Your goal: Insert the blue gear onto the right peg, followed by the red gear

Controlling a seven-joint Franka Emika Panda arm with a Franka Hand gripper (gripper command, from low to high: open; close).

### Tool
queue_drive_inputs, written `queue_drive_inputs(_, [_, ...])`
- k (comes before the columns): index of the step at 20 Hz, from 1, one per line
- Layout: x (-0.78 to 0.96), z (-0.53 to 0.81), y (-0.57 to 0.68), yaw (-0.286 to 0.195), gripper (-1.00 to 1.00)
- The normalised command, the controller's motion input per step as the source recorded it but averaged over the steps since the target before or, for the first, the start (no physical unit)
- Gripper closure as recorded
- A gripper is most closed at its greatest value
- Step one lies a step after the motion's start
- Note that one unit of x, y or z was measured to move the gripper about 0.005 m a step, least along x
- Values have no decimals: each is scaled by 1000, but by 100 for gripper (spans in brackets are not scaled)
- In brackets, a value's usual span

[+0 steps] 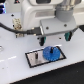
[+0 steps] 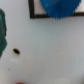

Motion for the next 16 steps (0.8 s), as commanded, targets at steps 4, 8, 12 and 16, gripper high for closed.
queue_drive_inputs(4, [-666, 100, 243, 0, -100])
queue_drive_inputs(8, [-808, -5, 240, 0, -100])
queue_drive_inputs(12, [-739, -51, 278, 0, -100])
queue_drive_inputs(16, [-717, -86, 290, 0, -100])
